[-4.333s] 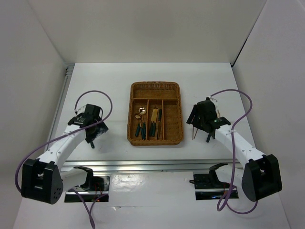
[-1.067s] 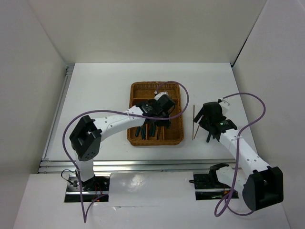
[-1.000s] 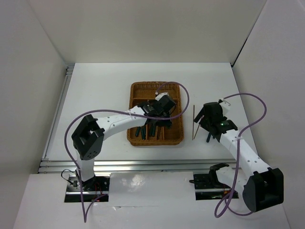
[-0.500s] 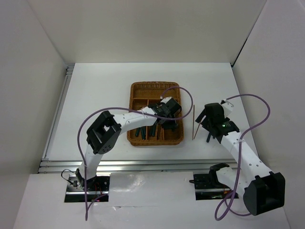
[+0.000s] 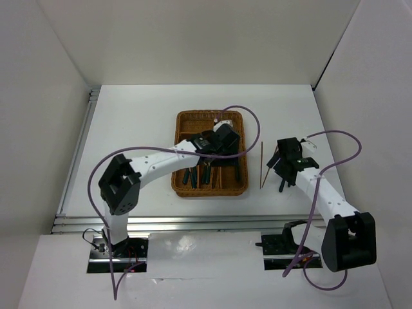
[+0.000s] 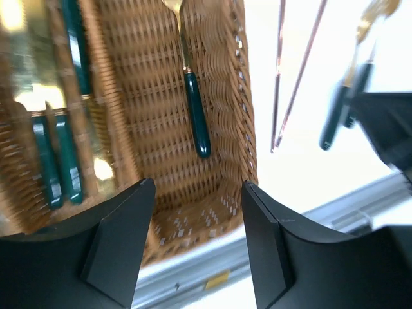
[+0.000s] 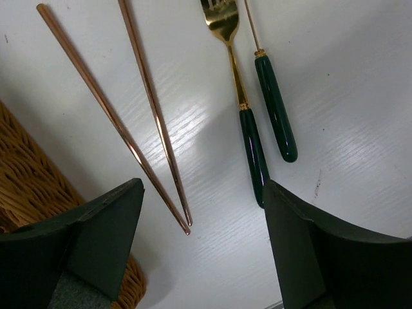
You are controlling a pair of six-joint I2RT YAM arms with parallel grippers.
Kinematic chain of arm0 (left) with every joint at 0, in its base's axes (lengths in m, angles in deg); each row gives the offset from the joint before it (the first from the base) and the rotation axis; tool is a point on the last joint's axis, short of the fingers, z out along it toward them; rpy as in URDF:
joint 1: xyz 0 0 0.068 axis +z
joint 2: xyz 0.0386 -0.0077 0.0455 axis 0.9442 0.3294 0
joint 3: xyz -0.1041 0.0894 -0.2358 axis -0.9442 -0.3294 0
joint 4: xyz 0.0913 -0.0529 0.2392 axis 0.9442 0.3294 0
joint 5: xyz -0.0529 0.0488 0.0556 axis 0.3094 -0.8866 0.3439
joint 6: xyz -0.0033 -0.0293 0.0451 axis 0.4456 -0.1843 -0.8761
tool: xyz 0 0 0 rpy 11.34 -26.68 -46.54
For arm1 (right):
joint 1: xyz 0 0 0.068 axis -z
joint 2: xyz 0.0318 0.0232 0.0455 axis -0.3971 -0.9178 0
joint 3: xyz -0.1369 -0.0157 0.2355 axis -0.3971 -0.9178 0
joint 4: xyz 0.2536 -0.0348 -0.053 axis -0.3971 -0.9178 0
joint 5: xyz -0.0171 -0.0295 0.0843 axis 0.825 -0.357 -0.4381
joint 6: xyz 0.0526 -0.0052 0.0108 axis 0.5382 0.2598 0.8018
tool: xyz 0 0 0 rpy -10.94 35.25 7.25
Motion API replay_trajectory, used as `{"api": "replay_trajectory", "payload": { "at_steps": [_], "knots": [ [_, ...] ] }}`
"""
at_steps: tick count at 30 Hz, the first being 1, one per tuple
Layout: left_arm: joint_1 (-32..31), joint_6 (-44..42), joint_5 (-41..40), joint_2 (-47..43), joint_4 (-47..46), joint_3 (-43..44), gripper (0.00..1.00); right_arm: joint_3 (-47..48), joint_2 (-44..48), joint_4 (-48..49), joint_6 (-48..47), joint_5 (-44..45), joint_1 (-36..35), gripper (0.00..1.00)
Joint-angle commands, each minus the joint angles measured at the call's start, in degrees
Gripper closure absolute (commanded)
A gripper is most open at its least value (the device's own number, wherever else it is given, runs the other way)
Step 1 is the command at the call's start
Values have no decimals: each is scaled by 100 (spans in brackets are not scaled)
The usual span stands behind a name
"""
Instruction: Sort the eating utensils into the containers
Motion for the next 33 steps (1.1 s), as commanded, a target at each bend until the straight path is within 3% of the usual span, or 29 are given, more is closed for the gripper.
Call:
{"api": "replay_trajectory", "payload": {
  "at_steps": [1, 8, 20, 33],
  "knots": [
    [168, -475, -129, -807, -140, -288, 30, -162, -18, 107, 167, -224, 194, 20],
    [468, -739, -68, -1564, -395, -956, 29, -417, -185, 239, 282, -550, 449, 22],
    [705, -907, 99, -1670, -448, -1123, 29, -707, -677, 634, 282, -787, 555, 32],
    [863, -907, 336, -1556, -527, -1193, 29, -707, -1090, 853, 221, -963, 555, 65]
  ]
}}
